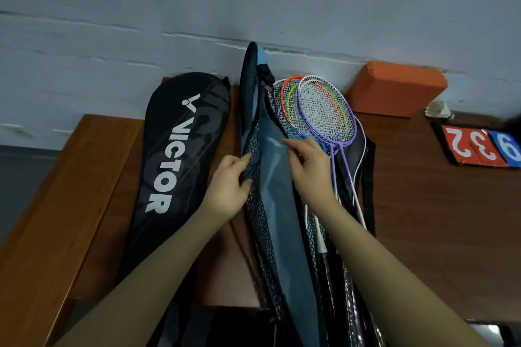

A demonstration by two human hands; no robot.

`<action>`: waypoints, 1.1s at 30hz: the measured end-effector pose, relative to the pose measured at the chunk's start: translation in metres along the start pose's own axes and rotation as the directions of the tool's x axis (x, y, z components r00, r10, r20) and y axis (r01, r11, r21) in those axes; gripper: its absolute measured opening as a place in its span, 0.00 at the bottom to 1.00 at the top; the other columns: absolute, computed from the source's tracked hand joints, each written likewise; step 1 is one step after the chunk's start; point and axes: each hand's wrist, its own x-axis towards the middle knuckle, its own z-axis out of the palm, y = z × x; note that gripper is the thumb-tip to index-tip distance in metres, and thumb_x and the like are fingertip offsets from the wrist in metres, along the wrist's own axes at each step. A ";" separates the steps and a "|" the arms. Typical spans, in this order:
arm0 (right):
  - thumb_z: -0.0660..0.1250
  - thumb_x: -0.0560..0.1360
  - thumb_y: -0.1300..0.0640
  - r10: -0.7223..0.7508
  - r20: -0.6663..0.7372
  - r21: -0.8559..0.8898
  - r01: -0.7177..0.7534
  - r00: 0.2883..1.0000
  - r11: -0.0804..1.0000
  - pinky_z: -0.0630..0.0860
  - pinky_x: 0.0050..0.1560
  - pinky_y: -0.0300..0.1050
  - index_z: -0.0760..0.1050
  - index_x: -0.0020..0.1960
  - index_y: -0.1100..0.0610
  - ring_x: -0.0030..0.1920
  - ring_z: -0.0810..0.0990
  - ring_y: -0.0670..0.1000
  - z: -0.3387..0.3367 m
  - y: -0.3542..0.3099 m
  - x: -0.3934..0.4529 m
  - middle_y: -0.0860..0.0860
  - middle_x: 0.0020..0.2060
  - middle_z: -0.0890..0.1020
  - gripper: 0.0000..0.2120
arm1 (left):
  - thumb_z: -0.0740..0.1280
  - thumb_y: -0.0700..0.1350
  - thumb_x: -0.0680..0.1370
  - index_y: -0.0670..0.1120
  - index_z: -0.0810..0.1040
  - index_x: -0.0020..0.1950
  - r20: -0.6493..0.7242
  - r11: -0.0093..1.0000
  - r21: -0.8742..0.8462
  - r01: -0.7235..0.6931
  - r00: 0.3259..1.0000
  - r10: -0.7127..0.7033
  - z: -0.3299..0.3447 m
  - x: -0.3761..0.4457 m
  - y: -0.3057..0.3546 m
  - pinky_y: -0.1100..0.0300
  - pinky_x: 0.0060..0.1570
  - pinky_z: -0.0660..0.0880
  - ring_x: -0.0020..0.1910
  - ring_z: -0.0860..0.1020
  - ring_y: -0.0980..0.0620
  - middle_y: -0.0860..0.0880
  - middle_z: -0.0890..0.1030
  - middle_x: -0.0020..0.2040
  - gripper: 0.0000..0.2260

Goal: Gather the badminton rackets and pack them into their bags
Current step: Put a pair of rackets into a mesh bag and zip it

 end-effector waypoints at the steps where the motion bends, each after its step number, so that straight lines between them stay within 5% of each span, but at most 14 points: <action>1: 0.62 0.78 0.63 0.007 0.020 -0.039 -0.006 1.000 0.999 0.73 0.44 0.39 0.78 0.59 0.62 0.41 0.75 0.50 0.000 0.003 -0.001 0.52 0.42 0.75 0.12 | 0.66 0.38 0.75 0.43 0.64 0.72 -0.007 1.000 -0.017 -0.002 1.000 0.002 -0.002 0.001 0.001 0.64 0.59 0.65 0.51 0.71 0.51 0.47 0.70 0.57 0.26; 3: 0.62 0.78 0.61 0.052 0.059 -0.109 -0.045 0.997 0.993 0.74 0.48 0.47 0.76 0.61 0.61 0.44 0.76 0.53 0.001 0.012 -0.003 0.55 0.46 0.76 0.13 | 0.67 0.38 0.75 0.44 0.64 0.72 -0.020 0.996 -0.084 0.010 1.000 -0.011 -0.005 0.001 0.002 0.64 0.59 0.66 0.51 0.71 0.54 0.48 0.69 0.57 0.27; 9: 0.60 0.77 0.62 0.233 0.127 -0.264 -0.194 0.964 0.945 0.71 0.45 0.48 0.70 0.67 0.57 0.50 0.74 0.57 -0.003 0.038 -0.008 0.57 0.53 0.74 0.18 | 0.69 0.39 0.74 0.47 0.64 0.72 -0.131 0.978 -0.177 0.111 0.982 -0.136 -0.015 0.001 -0.002 0.66 0.51 0.68 0.40 0.70 0.57 0.51 0.68 0.53 0.28; 18: 0.63 0.78 0.60 0.263 0.075 0.009 -0.264 0.962 0.964 0.66 0.42 0.26 0.75 0.62 0.56 0.41 0.72 0.42 -0.012 0.058 -0.023 0.51 0.47 0.70 0.14 | 0.68 0.38 0.74 0.46 0.59 0.74 -0.021 0.969 -0.211 0.130 0.990 -0.137 0.012 0.001 -0.004 0.62 0.50 0.72 0.37 0.71 0.53 0.50 0.66 0.54 0.31; 25: 0.61 0.77 0.58 0.520 -0.123 -0.239 -0.534 0.845 0.811 0.73 0.52 0.53 0.75 0.62 0.59 0.53 0.76 0.62 -0.043 0.124 -0.030 0.61 0.55 0.76 0.14 | 0.67 0.39 0.76 0.47 0.57 0.74 0.026 0.967 -0.232 0.108 0.994 -0.105 0.037 0.016 0.010 0.72 0.35 0.70 0.30 0.68 0.57 0.51 0.66 0.54 0.30; 30: 0.62 0.77 0.58 0.590 -0.045 -0.337 -0.569 0.806 0.750 0.71 0.54 0.56 0.70 0.66 0.57 0.54 0.73 0.64 -0.046 0.147 -0.030 0.62 0.57 0.74 0.18 | 0.66 0.36 0.75 0.45 0.59 0.73 0.026 0.965 -0.244 0.092 0.996 -0.088 0.047 0.019 0.014 0.73 0.32 0.70 0.28 0.66 0.58 0.51 0.66 0.52 0.29; 33: 0.61 0.78 0.60 0.578 0.017 -0.313 -0.545 0.816 0.778 0.71 0.43 0.50 0.69 0.66 0.56 0.47 0.75 0.62 -0.053 0.157 -0.030 0.63 0.53 0.76 0.17 | 0.67 0.36 0.75 0.44 0.61 0.73 0.012 0.970 -0.233 0.064 0.998 -0.063 0.049 0.018 0.012 0.74 0.34 0.69 0.27 0.68 0.59 0.51 0.67 0.51 0.28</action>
